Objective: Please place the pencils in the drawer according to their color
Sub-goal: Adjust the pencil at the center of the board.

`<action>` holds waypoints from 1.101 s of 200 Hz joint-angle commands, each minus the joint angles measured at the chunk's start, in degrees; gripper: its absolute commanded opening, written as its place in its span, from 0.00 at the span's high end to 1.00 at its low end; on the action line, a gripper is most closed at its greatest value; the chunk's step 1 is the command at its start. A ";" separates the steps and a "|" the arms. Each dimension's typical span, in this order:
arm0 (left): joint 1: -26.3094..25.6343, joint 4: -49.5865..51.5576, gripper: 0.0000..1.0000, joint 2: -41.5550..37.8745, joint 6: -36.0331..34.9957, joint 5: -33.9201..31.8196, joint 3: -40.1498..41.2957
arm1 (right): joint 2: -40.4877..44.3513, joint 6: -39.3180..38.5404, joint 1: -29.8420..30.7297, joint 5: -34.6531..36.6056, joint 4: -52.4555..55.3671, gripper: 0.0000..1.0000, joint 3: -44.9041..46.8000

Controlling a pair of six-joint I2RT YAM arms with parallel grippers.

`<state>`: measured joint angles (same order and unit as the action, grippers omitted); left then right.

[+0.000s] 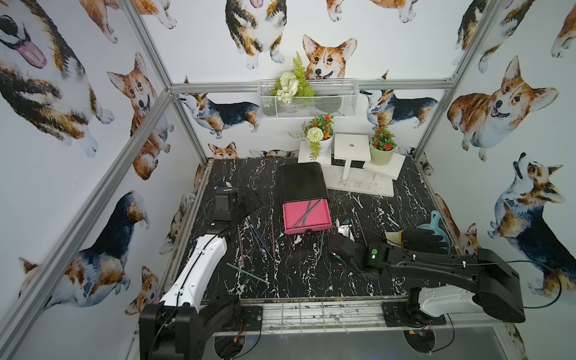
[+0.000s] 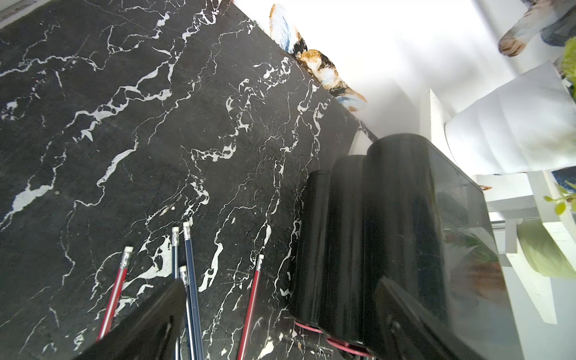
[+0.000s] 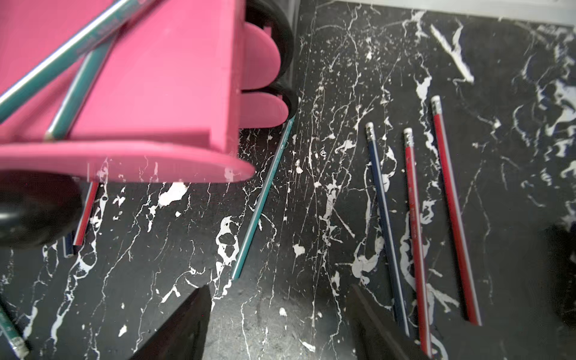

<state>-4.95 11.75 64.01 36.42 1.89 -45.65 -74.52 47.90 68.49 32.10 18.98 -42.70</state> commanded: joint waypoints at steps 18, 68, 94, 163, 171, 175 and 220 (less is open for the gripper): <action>0.03 -0.06 0.00 -0.23 0.32 -0.40 -0.20 | -3.26 -0.69 2.77 5.29 2.74 0.21 -0.48; 0.03 0.25 0.00 -0.45 0.29 0.04 -0.31 | -6.40 1.68 3.15 6.08 6.56 0.08 -3.01; 0.03 1.80 0.00 -0.79 -0.18 0.81 0.00 | -1.93 2.98 2.97 5.69 6.54 0.05 -0.42; -8.08 15.17 0.15 -12.85 2.69 2.53 8.16 | 13.10 6.37 -5.42 2.59 13.38 0.00 3.67; -10.63 16.37 0.17 -14.86 2.93 1.40 9.47 | 14.42 6.87 -6.43 2.29 14.41 0.00 3.67; -11.90 16.69 0.18 -15.91 3.17 0.82 10.09 | 15.00 7.08 -6.73 2.19 14.87 0.00 3.67; -24.82 13.60 0.40 -27.76 5.83 -1.52 19.11 | 18.19 9.07 -11.01 -4.77 16.20 0.00 4.05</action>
<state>-24.80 26.35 40.73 40.51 2.52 -29.50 -56.90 55.42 59.07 32.51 33.39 -38.96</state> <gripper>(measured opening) 0.636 0.996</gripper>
